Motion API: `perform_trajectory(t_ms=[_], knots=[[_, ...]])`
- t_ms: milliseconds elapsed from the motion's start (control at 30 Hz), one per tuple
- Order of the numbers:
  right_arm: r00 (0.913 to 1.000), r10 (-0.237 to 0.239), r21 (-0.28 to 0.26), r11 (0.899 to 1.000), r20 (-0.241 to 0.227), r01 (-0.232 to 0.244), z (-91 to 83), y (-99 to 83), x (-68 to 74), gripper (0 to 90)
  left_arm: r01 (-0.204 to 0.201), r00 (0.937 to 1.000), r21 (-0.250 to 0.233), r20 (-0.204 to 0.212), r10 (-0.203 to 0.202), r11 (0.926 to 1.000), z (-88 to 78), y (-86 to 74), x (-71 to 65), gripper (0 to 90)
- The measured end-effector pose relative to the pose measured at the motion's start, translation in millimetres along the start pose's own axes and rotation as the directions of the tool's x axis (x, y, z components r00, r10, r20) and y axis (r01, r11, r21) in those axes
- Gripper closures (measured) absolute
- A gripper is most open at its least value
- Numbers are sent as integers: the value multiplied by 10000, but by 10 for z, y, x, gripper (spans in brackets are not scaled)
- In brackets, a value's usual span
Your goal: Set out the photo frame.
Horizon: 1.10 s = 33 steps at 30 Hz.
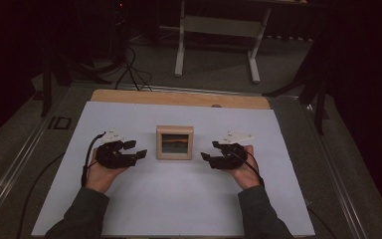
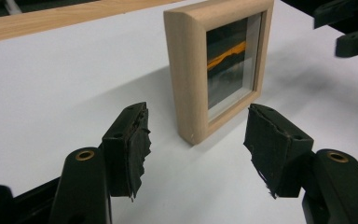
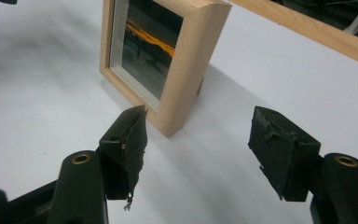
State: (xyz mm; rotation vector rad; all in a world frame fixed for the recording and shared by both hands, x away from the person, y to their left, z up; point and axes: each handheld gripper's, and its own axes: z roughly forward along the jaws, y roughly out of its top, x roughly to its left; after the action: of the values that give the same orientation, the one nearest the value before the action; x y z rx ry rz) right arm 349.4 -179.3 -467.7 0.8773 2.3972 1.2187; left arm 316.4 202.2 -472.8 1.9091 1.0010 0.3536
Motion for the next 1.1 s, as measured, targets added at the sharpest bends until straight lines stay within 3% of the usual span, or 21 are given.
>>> perform_trajectory(t_ms=[267,533,800,1100], knots=[[9995,-26,-255,9997,300,34,-218,-177,-1,351,-224,9990,-172,-387,217,9996,-199,-180,31,385],[9975,388,-609,9975,592,-352,-385,-399,-43,316,20,9980,-468,-630,-49,9989,-367,-329,75,363],[9919,852,-939,9927,947,-763,-536,-607,-87,293,162,9971,-275,-739,-181,9995,-437,-494,91,334],[9824,1448,-1451,9812,1183,-1271,-747,-791,-125,293,-61,9855,18,-1693,63,10000,-551,-673,61,334]])
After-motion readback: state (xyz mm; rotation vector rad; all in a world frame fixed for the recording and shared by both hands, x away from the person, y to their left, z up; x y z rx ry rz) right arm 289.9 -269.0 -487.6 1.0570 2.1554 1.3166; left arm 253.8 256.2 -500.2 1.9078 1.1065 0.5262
